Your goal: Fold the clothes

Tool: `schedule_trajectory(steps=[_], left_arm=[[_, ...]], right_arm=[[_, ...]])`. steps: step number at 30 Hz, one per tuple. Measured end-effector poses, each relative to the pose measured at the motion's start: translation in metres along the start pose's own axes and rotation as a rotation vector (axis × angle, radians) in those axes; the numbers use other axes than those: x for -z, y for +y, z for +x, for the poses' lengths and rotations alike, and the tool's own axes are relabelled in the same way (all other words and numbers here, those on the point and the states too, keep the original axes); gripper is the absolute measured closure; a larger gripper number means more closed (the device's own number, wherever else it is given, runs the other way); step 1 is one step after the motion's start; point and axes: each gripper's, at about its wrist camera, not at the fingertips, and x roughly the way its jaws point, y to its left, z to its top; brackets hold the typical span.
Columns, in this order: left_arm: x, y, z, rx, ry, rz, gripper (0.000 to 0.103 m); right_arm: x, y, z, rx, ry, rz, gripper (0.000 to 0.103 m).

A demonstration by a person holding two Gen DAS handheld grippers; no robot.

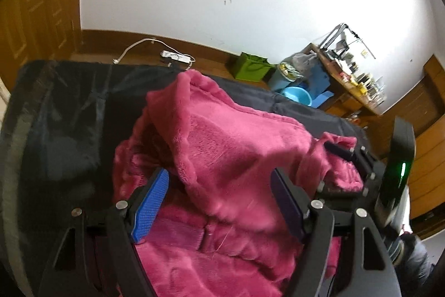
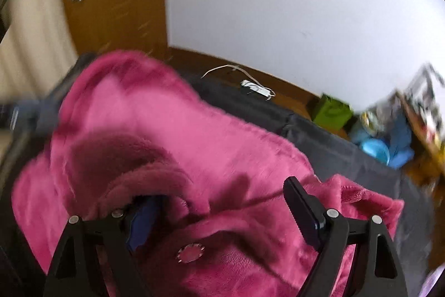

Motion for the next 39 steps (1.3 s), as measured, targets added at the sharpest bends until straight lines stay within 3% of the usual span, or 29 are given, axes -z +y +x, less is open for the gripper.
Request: schedule_trajectory(steps=[5, 9, 11, 14, 18, 20, 25, 29, 34, 36, 39], left_arm=[[0.002, -0.001, 0.003, -0.028, -0.001, 0.022, 0.024], [0.002, 0.000, 0.011, -0.030, 0.016, 0.019, 0.024], [0.002, -0.003, 0.016, -0.035, 0.026, 0.027, 0.024], [0.001, -0.007, 0.025, -0.044, 0.040, 0.041, 0.024], [0.001, -0.012, 0.036, -0.055, 0.059, 0.059, 0.024], [0.000, -0.013, 0.042, -0.066, 0.071, 0.069, 0.024], [0.000, -0.016, 0.054, -0.078, 0.094, 0.060, 0.024], [-0.003, -0.018, 0.057, -0.066, 0.092, 0.063, 0.024], [-0.008, -0.026, 0.062, -0.051, 0.096, 0.077, 0.024], [-0.008, -0.029, 0.065, -0.046, 0.100, 0.080, 0.024], [-0.009, -0.035, 0.070, -0.043, 0.112, 0.082, 0.024]], right_arm=[[-0.010, -0.033, 0.008, 0.036, -0.010, 0.210, 0.016], [-0.010, -0.071, 0.002, -0.017, -0.004, 0.440, 0.016], [-0.009, -0.074, -0.002, -0.026, -0.009, 0.454, 0.016], [-0.005, -0.080, -0.006, -0.095, -0.023, 0.491, 0.016], [0.000, -0.102, -0.001, -0.269, -0.005, 0.637, 0.016], [0.002, -0.113, -0.004, -0.281, -0.004, 0.684, 0.016], [0.008, -0.139, -0.026, -0.215, -0.056, 0.715, 0.016], [0.020, -0.145, -0.043, -0.012, -0.029, 0.587, 0.016], [0.051, -0.131, -0.049, 0.236, 0.053, 0.331, 0.016], [0.064, -0.124, -0.048, 0.234, 0.066, 0.283, 0.016], [0.073, -0.109, -0.062, 0.139, 0.019, 0.251, 0.016]])
